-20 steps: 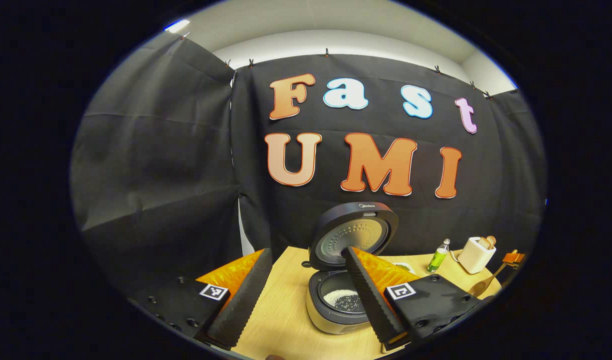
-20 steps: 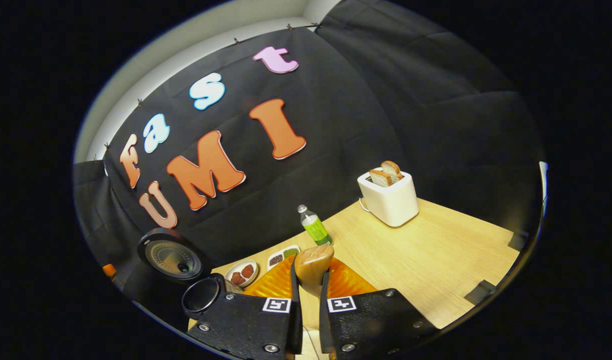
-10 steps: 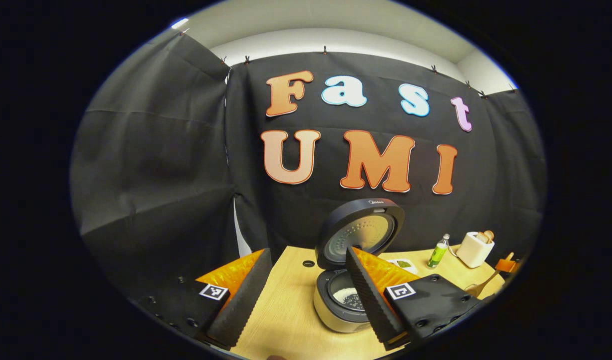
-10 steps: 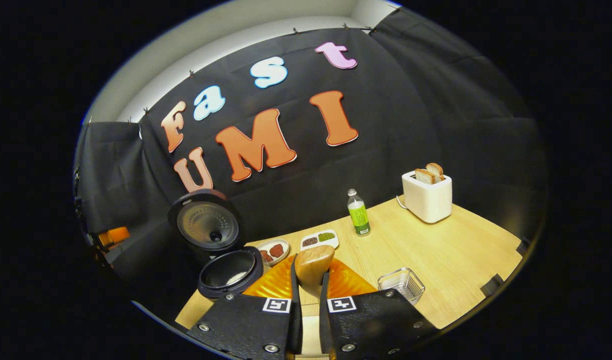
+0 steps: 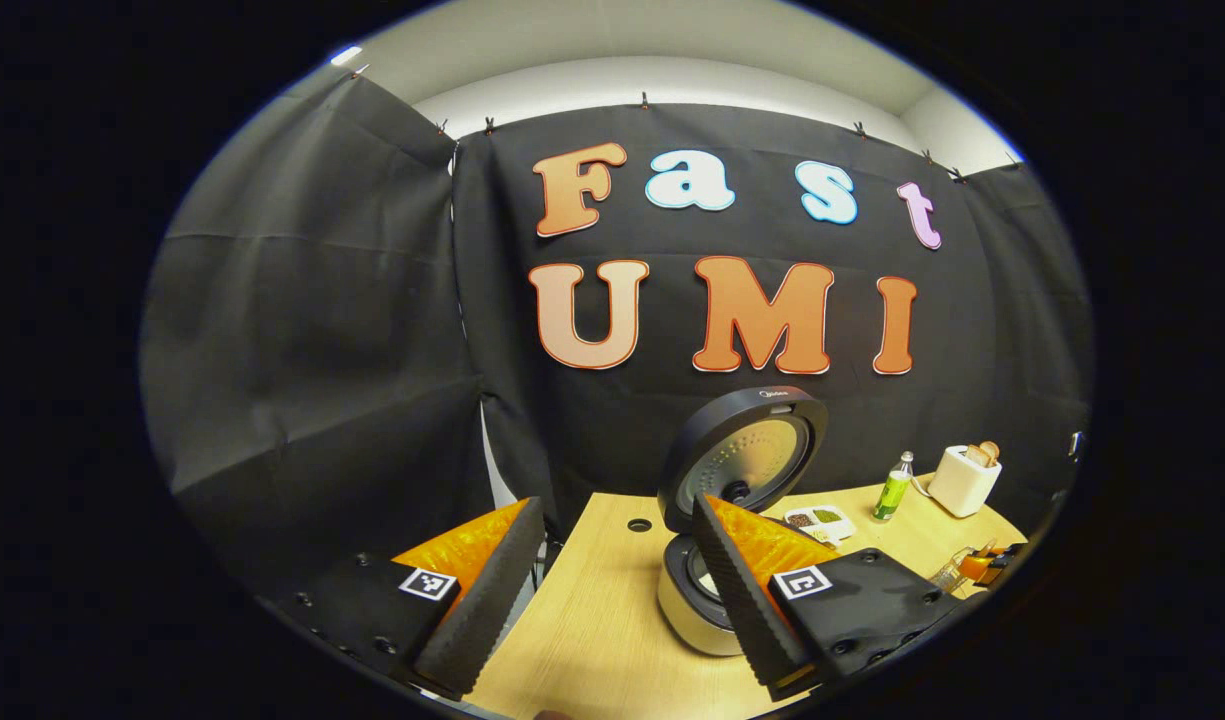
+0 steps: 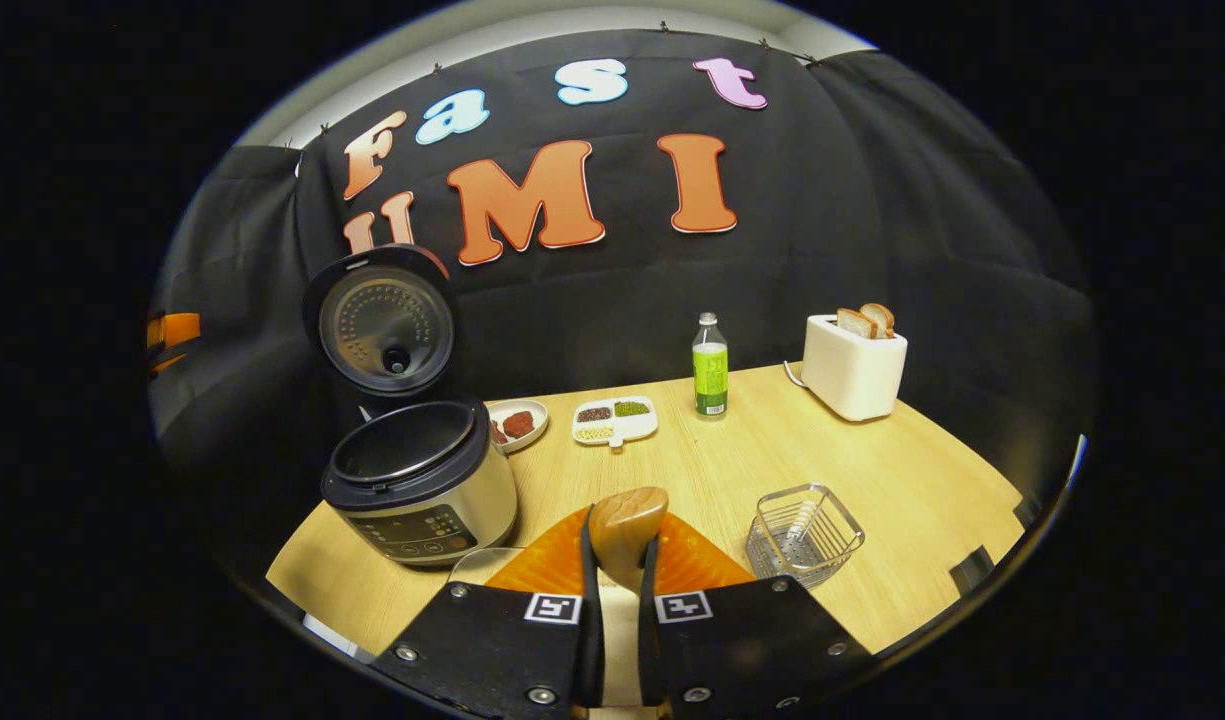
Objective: Close the left gripper, press the button to open the rice cooker; take a wooden spoon from the chopstick holder with the right hand, scoop a spoonful of rice and pour it into the rice cooker, then put the wooden spoon back into the chopstick holder.
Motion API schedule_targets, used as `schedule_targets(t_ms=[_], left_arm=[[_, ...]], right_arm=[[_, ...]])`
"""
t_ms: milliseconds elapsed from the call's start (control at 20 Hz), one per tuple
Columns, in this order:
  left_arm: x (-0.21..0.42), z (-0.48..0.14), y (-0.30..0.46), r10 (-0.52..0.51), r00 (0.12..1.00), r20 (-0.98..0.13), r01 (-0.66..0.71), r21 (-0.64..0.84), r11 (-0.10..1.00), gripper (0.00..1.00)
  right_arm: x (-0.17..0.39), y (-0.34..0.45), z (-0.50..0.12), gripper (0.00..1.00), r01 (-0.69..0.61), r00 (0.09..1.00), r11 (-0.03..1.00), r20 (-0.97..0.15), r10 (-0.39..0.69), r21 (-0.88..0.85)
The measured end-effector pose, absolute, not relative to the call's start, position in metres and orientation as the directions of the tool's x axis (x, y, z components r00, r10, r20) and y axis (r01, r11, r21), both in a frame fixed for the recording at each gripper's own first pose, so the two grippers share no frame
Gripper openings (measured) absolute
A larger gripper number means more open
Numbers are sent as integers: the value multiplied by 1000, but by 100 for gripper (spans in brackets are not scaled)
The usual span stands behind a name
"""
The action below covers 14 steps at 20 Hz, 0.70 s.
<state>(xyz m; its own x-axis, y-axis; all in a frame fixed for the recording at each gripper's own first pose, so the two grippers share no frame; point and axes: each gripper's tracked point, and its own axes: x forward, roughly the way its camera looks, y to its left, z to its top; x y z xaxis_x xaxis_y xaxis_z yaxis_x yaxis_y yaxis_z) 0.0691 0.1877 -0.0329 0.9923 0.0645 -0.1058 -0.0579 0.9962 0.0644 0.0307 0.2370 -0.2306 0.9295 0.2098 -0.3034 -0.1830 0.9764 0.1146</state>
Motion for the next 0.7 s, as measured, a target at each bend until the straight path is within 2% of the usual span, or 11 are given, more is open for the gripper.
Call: schedule_targets(t_ms=[150,350,400,700], left_arm=[[70,-38,191,65,991,-115,-59,50,997,97],[70,-44,195,73,989,-130,-70,35,997,97],[70,-44,196,76,989,-130,-72,35,997,99],[71,-38,197,83,990,-118,-79,40,996,97]], right_arm=[[27,252,-243,12,-152,902,934,-342,265,323],[29,252,-258,12,-35,875,783,-360,324,621],[31,246,-261,12,6,870,744,-370,325,668],[32,220,-261,12,149,868,535,-369,332,831]])
